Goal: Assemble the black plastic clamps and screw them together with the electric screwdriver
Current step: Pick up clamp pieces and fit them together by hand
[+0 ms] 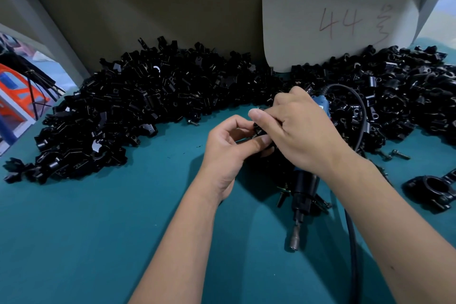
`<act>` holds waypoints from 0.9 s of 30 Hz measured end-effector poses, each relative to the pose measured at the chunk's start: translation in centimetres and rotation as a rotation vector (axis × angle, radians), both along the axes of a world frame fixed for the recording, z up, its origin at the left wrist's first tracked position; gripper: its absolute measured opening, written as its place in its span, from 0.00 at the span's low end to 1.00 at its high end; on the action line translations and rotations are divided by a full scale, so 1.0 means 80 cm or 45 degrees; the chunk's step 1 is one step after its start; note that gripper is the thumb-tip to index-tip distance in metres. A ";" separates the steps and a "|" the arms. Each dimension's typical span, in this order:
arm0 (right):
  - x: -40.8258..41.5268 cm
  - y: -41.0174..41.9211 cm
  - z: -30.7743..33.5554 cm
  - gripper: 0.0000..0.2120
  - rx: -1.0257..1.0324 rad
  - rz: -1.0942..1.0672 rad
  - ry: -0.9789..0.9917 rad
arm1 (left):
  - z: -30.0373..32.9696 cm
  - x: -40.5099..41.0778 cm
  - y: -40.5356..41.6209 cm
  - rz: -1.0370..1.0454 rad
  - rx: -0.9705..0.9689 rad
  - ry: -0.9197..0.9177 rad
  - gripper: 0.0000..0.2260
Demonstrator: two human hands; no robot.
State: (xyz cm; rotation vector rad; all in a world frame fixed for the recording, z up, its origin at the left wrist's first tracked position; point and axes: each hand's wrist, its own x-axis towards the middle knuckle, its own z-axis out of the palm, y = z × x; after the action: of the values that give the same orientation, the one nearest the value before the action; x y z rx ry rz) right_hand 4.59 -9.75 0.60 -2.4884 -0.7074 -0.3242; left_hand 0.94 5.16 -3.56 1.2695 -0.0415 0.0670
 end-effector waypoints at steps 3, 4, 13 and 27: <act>-0.001 0.000 0.000 0.20 -0.039 0.061 -0.003 | 0.003 -0.001 0.005 0.026 -0.036 0.005 0.10; 0.000 0.000 -0.001 0.17 -0.037 0.093 -0.012 | 0.003 -0.001 0.006 0.021 -0.030 0.002 0.10; 0.006 -0.014 -0.001 0.23 0.364 0.053 -0.139 | 0.005 -0.001 0.001 -0.056 -0.199 0.041 0.12; 0.009 -0.020 -0.008 0.25 0.282 0.135 0.046 | 0.007 -0.004 0.003 -0.082 -0.249 0.091 0.15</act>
State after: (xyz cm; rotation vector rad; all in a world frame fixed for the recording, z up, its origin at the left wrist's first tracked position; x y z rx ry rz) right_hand 5.34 -11.36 -0.05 -2.2338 -0.7434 -0.3002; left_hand 0.60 5.42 -2.99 1.0733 -0.0134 -0.0296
